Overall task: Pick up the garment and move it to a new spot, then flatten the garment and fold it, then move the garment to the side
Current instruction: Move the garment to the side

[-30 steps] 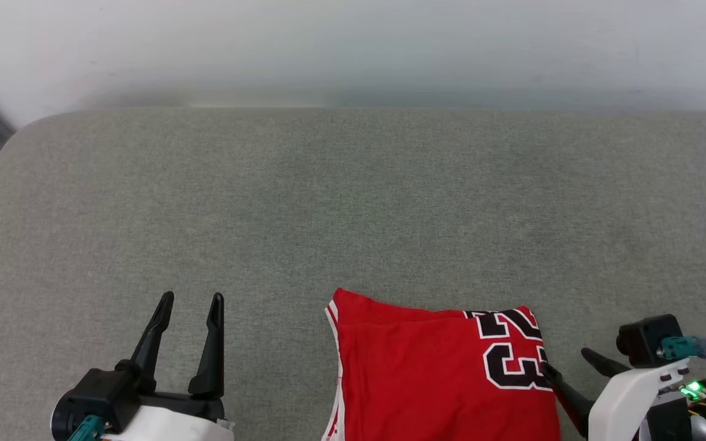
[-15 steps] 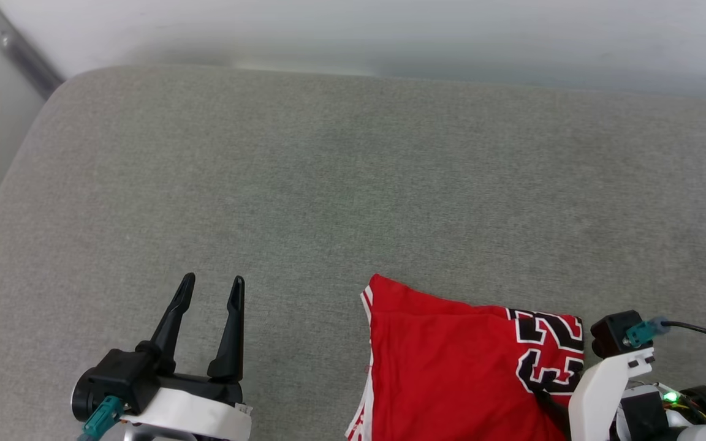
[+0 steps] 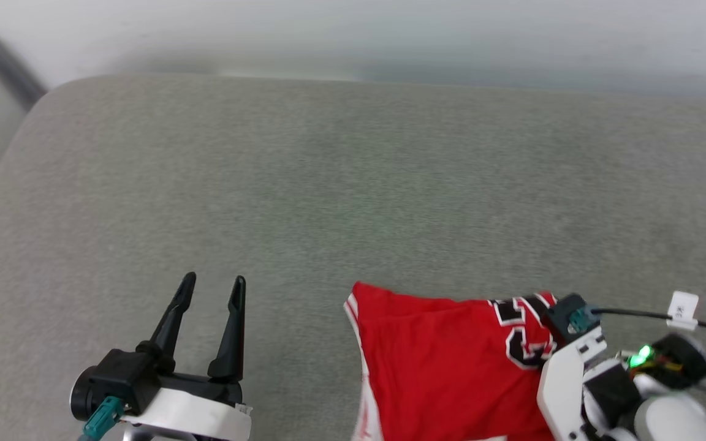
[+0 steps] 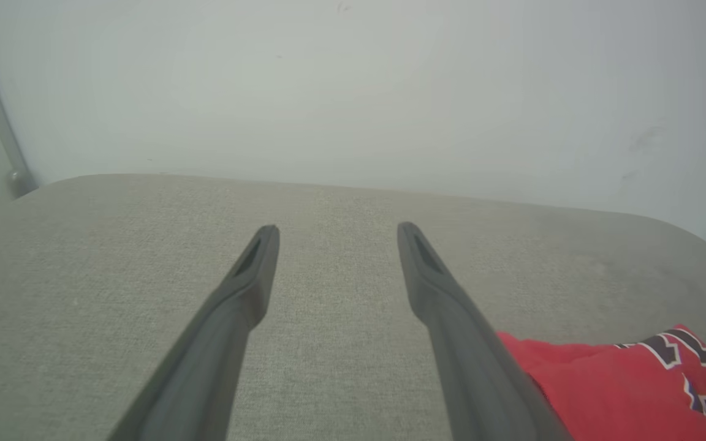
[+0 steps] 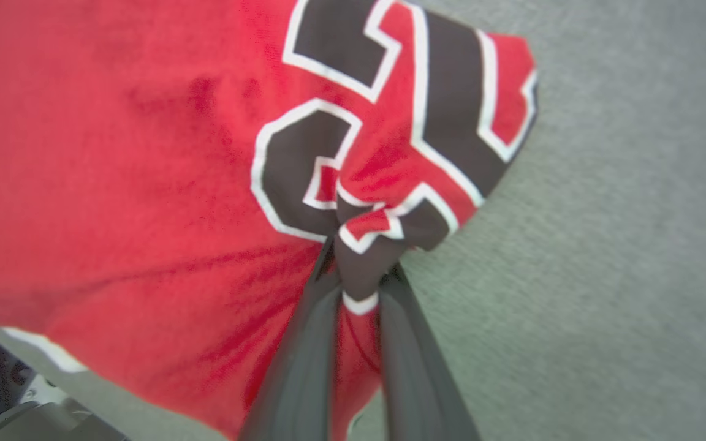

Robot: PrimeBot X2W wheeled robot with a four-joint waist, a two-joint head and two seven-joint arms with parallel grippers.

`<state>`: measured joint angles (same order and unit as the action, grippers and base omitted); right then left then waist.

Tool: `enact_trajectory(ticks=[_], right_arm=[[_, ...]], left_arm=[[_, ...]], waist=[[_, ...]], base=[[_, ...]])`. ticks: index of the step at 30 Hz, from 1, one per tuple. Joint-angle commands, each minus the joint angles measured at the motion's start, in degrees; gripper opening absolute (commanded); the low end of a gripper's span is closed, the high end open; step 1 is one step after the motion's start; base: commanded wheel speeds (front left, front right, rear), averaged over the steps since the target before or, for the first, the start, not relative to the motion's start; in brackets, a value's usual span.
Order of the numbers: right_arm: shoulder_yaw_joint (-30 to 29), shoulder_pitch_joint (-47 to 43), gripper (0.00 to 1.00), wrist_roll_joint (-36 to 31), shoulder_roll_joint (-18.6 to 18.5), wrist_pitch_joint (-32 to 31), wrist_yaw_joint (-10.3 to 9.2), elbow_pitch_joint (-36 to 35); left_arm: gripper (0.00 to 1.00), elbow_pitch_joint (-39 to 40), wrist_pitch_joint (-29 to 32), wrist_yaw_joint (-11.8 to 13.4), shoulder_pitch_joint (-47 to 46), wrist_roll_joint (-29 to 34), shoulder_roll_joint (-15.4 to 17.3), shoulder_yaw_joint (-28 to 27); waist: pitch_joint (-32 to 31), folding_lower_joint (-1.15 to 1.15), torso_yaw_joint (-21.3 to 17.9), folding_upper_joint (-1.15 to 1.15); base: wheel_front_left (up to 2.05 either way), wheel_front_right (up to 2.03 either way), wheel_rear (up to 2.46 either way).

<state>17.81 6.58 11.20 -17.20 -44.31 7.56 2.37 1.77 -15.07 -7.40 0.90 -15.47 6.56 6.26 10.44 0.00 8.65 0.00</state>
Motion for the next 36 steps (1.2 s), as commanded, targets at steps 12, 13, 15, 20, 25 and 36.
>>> enact_trajectory(ticks=[12, 13, 15, 20, 25, 36], right_arm=[[17.2, 21.5, 0.0, -5.4, -22.7, -3.7, -0.12, -5.5], [17.9, 22.7, 0.0, -5.5, -24.3, -3.5, -0.13, -5.1], [17.4, 26.3, 0.0, -4.7, -27.8, -1.7, -0.13, -2.1], [14.3, 28.9, 0.0, -5.8, -30.4, 2.8, -0.12, 4.7], [10.4, 30.7, 0.0, -7.4, -30.6, 7.9, -0.13, 10.7], [-3.2, 34.8, 0.0, -13.2, -28.5, 23.0, -0.13, 27.0]], left_arm=[[1.0, 5.4, -0.1, -0.1, -1.4, 0.1, 1.3, 6.6], [1.0, 5.7, -0.1, -0.1, -1.9, 0.3, 1.5, 7.3], [1.0, 6.3, -0.1, -0.1, -4.1, 0.8, 3.0, 10.3], [1.0, 6.1, -0.1, -0.1, -7.6, 1.1, 5.5, 14.0], [1.0, 5.8, -0.1, -0.1, -10.5, 0.7, 7.5, 15.9], [1.0, 6.9, -0.1, -0.1, -17.3, 0.4, 11.6, 18.7]], waist=[[4.4, 0.0, -16.9, 0.0], [5.3, 0.0, -18.0, 0.0], [8.5, 0.0, -22.2, 0.0], [13.4, 0.0, -25.9, 0.0], [17.7, 0.0, -27.7, 0.0], [25.9, 0.0, -26.7, 0.0]], base=[[0.0, 0.0, 0.0], [0.0, 0.0, 0.0], [0.0, 0.0, 0.0], [0.0, 0.0, 0.0], [0.0, 0.0, 0.0], [0.0, 0.0, 0.0]])
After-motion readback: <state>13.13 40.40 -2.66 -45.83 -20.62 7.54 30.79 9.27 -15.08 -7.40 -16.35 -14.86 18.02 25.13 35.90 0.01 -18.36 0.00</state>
